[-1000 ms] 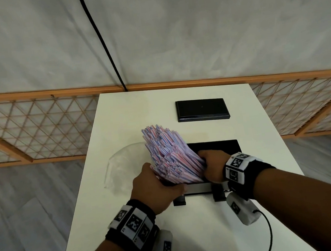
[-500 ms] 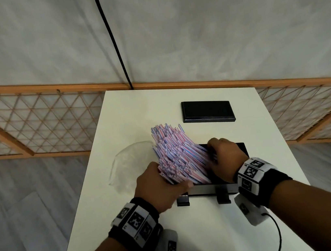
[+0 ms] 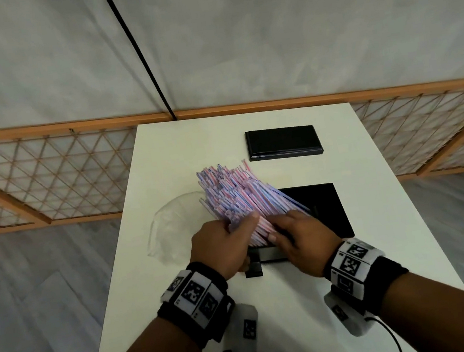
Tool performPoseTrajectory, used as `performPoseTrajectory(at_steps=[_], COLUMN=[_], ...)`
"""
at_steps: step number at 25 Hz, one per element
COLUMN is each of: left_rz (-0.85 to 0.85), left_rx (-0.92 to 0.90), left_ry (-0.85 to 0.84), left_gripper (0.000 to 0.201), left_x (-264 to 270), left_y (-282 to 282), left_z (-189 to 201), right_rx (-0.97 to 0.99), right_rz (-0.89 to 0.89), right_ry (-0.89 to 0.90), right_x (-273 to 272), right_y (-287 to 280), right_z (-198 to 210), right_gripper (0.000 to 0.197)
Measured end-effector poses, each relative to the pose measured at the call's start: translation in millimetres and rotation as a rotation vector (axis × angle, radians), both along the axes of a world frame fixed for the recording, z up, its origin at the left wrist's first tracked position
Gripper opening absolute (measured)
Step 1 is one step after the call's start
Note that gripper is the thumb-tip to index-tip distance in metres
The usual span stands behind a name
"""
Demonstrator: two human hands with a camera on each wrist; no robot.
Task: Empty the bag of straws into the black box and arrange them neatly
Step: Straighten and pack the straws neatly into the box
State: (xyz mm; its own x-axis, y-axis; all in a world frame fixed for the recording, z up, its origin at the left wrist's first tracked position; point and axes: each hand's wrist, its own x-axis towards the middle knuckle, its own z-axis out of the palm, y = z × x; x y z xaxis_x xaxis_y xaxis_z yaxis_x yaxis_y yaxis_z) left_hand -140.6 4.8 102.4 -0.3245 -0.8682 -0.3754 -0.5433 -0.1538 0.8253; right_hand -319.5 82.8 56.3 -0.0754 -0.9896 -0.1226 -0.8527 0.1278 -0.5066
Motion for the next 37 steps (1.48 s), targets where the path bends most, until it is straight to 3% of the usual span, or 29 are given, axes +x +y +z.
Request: performPoseTrajectory(at_steps=[3, 6, 9, 11, 13, 14, 17, 19, 22, 25, 31, 33, 35, 37], left_rz=[0.093, 0.183, 0.122, 0.057, 0.13, 0.203, 0.305, 0.246, 0.185, 0.141, -0.105, -0.064, 0.032, 0.024], left_rx=[0.048, 0.083, 0.116, -0.073, -0.29, -0.316, -0.002, 0.148, 0.116, 0.089, -0.188, -0.189, -0.071, -0.029], left_ry=[0.073, 0.169, 0.161, 0.026, -0.095, -0.097, 0.02, 0.078, 0.099, 0.095, -0.068, -0.047, 0.073, 0.11], left_gripper=[0.039, 0.034, 0.051, 0.068, 0.071, 0.068, 0.065, 0.063, 0.061, 0.057, 0.046, 0.043, 0.039, 0.036], left_x=[-6, -8, 1, 14, 28, 31, 28, 22, 14, 9, -8, -15, -17, -13], left_y=[2, 4, 4, 3, 1, 0, -6, -6, -2, 0, 6, 7, 6, 9], left_z=[7, 7, 3, 3, 2, 1, -4, -10, -13, -7, -15, -15, -15, -15], right_rx=[-0.044, -0.199, -0.253, -0.187, -0.056, 0.006, 0.039, 0.055, 0.169, 0.182, 0.207, 0.129, 0.067, 0.042], right_rz=[-0.048, -0.071, -0.145, -0.191, -0.176, -0.15, -0.031, -0.021, -0.063, -0.009, 0.052, 0.043, 0.016, 0.015], right_ry=[-0.006, -0.04, -0.047, -0.043, -0.008, 0.022, -0.001, -0.018, 0.106, 0.044, 0.153, 0.148, 0.146, 0.139], right_x=[9, 12, 1, -8, -13, -11, -3, 1, 0, 0, 8, 14, 15, 12], right_y=[1, -1, 5, 13, 20, 21, 18, 12, 7, 3, 3, 5, 6, 6], right_z=[-2, 4, 5, 7, 5, 6, 6, 7, 7, 7, 5, 5, 6, 3], right_gripper=[0.059, 0.044, 0.027, 0.016, 0.026, 0.027, 0.027, 0.026, 0.042, 0.049, 0.042, 0.051, 0.059, 0.061])
